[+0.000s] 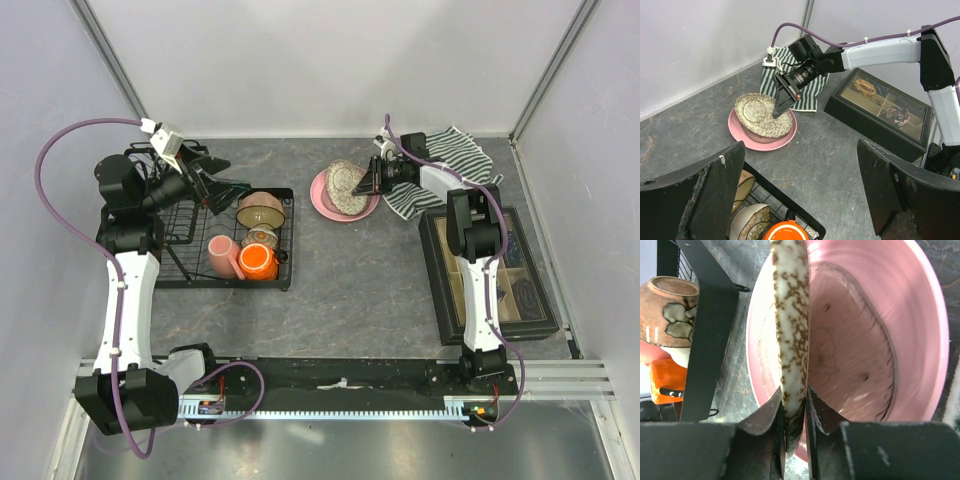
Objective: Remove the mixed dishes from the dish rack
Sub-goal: Place the plate at the center of the board.
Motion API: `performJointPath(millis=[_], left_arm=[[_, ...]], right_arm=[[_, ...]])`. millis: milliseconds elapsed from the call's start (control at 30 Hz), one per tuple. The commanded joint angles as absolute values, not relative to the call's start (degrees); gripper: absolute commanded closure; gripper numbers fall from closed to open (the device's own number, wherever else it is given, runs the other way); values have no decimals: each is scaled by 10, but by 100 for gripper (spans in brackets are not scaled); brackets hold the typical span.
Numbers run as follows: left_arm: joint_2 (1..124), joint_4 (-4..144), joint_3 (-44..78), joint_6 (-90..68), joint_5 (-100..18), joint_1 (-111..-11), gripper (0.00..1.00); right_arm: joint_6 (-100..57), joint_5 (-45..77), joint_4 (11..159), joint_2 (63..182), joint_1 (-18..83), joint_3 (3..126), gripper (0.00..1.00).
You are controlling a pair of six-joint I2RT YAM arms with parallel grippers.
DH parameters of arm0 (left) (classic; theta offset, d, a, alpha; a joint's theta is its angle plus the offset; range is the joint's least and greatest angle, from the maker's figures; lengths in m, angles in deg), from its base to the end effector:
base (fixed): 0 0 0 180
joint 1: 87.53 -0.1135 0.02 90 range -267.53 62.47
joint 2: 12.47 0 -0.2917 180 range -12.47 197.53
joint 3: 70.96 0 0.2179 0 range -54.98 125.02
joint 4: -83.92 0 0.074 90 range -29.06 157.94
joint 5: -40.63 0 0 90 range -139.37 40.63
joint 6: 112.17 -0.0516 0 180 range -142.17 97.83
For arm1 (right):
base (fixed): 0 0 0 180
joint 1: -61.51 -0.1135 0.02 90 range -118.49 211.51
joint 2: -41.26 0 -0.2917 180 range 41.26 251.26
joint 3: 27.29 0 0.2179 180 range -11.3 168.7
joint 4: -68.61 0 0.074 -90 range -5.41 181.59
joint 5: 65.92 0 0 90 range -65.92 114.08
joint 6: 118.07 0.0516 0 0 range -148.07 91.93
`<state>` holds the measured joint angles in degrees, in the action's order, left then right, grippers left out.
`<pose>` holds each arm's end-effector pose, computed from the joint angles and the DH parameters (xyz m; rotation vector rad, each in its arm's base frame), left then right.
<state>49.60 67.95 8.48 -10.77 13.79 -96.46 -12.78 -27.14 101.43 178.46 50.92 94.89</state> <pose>0.1935 -0.0162 0.4387 0.6114 1.5100 -0.8776 0.4997 0.1343 0.1764 -0.3332 2.3356 1.2841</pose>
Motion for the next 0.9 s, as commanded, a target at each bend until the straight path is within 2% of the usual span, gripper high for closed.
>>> performJointPath(millis=[0, 100, 267, 533, 733, 867], left_arm=[[487, 683, 84, -129, 150, -968, 1], [488, 683, 84, -129, 151, -968, 1], [487, 683, 84, -130, 154, -968, 1], [491, 683, 87, -134, 156, -968, 1], [496, 657, 98, -161, 147, -969, 1], [499, 641, 100, -179, 144, -968, 1]], right_arm=[[-127, -310, 986, 1786, 512, 964, 76], [-130, -307, 986, 1787, 512, 964, 74], [-139, -296, 991, 1787, 513, 970, 65], [-168, -264, 1030, 1778, 513, 989, 46], [-202, -235, 1066, 1761, 514, 1010, 36], [-223, -207, 1095, 1750, 513, 1022, 34]])
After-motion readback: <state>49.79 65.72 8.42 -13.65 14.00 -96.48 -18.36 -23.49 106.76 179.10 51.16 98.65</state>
